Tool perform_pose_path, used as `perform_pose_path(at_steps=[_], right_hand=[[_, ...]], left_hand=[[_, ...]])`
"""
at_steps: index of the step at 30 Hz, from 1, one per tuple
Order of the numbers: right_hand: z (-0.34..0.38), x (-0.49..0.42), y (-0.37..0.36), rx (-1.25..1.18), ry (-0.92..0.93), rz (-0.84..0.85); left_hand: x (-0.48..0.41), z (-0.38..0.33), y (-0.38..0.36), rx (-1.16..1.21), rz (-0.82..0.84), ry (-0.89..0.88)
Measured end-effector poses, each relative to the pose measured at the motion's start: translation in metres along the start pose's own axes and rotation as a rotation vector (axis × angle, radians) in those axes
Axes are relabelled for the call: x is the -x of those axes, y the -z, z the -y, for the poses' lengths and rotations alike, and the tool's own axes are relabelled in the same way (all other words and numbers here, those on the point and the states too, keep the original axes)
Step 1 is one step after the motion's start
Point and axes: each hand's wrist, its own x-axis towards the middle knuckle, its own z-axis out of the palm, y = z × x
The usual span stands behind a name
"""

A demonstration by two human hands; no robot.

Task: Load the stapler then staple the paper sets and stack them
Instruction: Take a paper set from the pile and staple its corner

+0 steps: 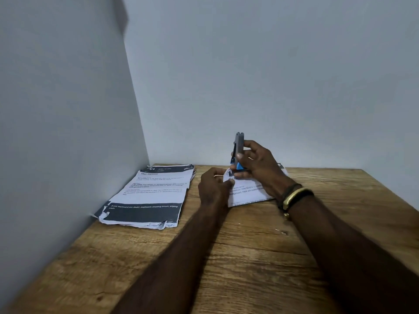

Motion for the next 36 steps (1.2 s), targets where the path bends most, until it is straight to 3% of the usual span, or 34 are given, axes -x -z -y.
perform_pose_path(at_steps=[3, 9, 20, 36], right_hand=[[0.0000, -0.0006, -0.0026, 0.223, 0.110, 0.023], [-0.0019, 0.0005, -0.0027, 0.384, 0.181, 0.041], [-0.0012, -0.0002, -0.0058, 0.489, 0.183, -0.095], [-0.0057, 0.0012, -0.0057, 0.537, 0.180, -0.133]], left_hand=[[0.0017, -0.0007, 0.0004, -0.012, 0.000, -0.049], [0.0011, 0.0002, -0.0009, -0.007, -0.017, -0.060], [0.0040, -0.0019, -0.0012, 0.016, 0.047, -0.059], [0.0088, -0.0067, -0.0005, 0.032, 0.089, -0.021]])
